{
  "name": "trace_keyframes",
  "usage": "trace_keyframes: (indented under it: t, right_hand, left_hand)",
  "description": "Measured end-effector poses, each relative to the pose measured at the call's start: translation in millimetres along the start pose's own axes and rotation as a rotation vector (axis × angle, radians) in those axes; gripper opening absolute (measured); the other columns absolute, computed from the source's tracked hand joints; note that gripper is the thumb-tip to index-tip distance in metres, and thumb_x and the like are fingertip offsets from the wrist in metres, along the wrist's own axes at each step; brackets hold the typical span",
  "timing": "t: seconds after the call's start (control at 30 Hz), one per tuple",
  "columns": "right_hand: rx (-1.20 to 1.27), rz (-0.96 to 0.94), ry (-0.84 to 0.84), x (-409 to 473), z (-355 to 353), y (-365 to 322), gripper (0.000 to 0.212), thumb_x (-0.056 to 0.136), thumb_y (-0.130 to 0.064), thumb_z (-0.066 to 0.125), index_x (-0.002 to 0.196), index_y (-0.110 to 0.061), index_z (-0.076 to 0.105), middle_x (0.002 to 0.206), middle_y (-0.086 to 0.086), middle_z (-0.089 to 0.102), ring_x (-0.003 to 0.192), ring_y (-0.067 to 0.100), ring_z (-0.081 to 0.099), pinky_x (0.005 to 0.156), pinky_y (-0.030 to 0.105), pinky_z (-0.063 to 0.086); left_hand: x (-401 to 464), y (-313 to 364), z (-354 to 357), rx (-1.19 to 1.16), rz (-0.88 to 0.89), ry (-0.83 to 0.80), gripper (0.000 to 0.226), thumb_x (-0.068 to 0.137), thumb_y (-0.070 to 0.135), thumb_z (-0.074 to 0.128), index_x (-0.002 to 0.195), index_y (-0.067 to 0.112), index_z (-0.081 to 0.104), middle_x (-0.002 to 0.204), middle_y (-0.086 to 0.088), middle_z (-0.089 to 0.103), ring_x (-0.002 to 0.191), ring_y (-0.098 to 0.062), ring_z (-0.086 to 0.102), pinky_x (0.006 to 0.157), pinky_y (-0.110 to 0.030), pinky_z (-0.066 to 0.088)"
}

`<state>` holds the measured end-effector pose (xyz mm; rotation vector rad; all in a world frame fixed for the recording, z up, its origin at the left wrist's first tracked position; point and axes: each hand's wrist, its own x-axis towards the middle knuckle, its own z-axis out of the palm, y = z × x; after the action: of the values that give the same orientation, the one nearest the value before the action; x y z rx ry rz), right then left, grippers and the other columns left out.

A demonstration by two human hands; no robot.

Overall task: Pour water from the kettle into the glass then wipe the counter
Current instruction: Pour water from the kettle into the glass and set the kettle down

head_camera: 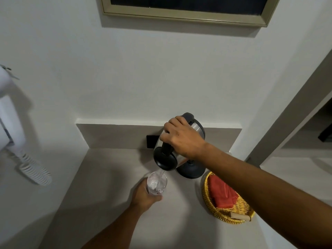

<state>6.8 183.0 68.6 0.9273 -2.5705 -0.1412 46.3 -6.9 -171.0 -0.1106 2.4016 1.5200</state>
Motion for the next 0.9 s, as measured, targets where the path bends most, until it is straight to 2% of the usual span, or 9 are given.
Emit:
trace_keyframes:
  t: [0.07, 0.13, 0.17, 0.3, 0.47, 0.53, 0.67, 0.83, 0.9]
  right_hand:
    - [-0.007, -0.01, 0.018, 2, -3, 2, 0.011, 0.083, -0.007, 0.064, 0.093, -0.012, 0.065, 0.082, 0.009, 0.053, 0.083, 0.029, 0.049, 0.087, 0.043, 0.035]
    - [-0.016, -0.018, 0.025, 3, -5, 4, 0.01, 0.084, -0.007, 0.064, 0.092, -0.012, 0.065, 0.082, 0.009, 0.053, 0.083, 0.029, 0.049, 0.087, 0.044, 0.036]
    - [-0.023, -0.021, 0.025, 3, -7, 5, 0.01, 0.084, -0.007, 0.063, 0.092, -0.012, 0.065, 0.082, 0.009, 0.053, 0.083, 0.029, 0.048, 0.087, 0.044, 0.036]
    - [-0.055, -0.027, 0.029, 4, -11, 8, 0.009, 0.087, -0.009, 0.059, 0.093, -0.013, 0.064, 0.083, 0.008, 0.053, 0.084, 0.028, 0.048, 0.088, 0.043, 0.036]
    - [-0.095, -0.028, 0.046, 9, -16, 11, 0.011, 0.088, -0.009, 0.056, 0.09, -0.014, 0.065, 0.083, 0.006, 0.051, 0.083, 0.028, 0.046, 0.088, 0.041, 0.034]
    - [-0.1, -0.022, 0.041, 9, -17, 12, 0.011, 0.088, -0.01, 0.055, 0.09, -0.015, 0.065, 0.084, 0.006, 0.051, 0.084, 0.027, 0.046, 0.088, 0.04, 0.033]
    - [-0.085, 0.0, 0.03, 5, -13, 15, 0.009, 0.087, -0.01, 0.059, 0.092, -0.015, 0.066, 0.084, 0.006, 0.052, 0.085, 0.026, 0.047, 0.088, 0.039, 0.03]
    - [-0.015, 0.096, 0.013, -7, 3, 21, 0.01, 0.085, -0.013, 0.065, 0.095, -0.016, 0.065, 0.089, 0.006, 0.054, 0.091, 0.026, 0.048, 0.091, 0.04, 0.029]
    - [0.03, 0.152, 0.024, -15, 12, 24, 0.013, 0.084, -0.014, 0.067, 0.096, -0.017, 0.064, 0.091, 0.006, 0.055, 0.094, 0.026, 0.048, 0.091, 0.04, 0.031]
  left_hand:
    - [0, -2, -1, 0.002, 0.011, 0.001, 0.08, 0.051, 0.004, 0.098, 0.123, 0.019, 0.067, 0.11, 0.001, 0.077, 0.1, -0.018, 0.073, 0.074, -0.007, 0.056]
    - [1, -5, -1, -0.012, 0.023, 0.012, 0.084, 0.045, 0.011, 0.098, 0.123, 0.023, 0.068, 0.108, 0.001, 0.079, 0.102, -0.02, 0.076, 0.084, -0.026, 0.063]
    - [1, -6, -2, -0.021, 0.021, 0.015, 0.085, 0.044, 0.011, 0.098, 0.123, 0.022, 0.068, 0.108, 0.0, 0.08, 0.102, -0.02, 0.077, 0.085, -0.03, 0.063]
    - [0, -4, -1, 0.006, 0.008, -0.002, 0.083, 0.048, 0.008, 0.099, 0.124, 0.021, 0.068, 0.109, 0.0, 0.079, 0.101, -0.016, 0.075, 0.073, -0.01, 0.054]
    - [-2, 0, -1, -0.01, 0.001, -0.01, 0.077, 0.053, 0.002, 0.097, 0.123, 0.018, 0.068, 0.106, -0.002, 0.078, 0.087, 0.003, 0.068, 0.066, 0.001, 0.049]
    - [-2, 0, -1, 0.009, 0.002, -0.001, 0.079, 0.051, 0.008, 0.099, 0.123, 0.022, 0.069, 0.105, 0.002, 0.078, 0.088, 0.003, 0.069, 0.065, 0.001, 0.048]
    - [-1, -2, -2, 0.042, 0.013, 0.022, 0.08, 0.046, 0.015, 0.099, 0.12, 0.027, 0.07, 0.103, 0.005, 0.08, 0.098, -0.01, 0.075, 0.069, -0.005, 0.051]
    - [0, -1, -1, 0.046, 0.001, 0.013, 0.08, 0.048, 0.01, 0.099, 0.12, 0.025, 0.07, 0.105, 0.004, 0.079, 0.101, -0.013, 0.074, 0.072, -0.006, 0.049]
    - [-1, -1, 0, 0.039, -0.018, 0.016, 0.078, 0.049, 0.008, 0.099, 0.12, 0.024, 0.07, 0.104, 0.003, 0.079, 0.096, -0.011, 0.074, 0.07, -0.006, 0.049]
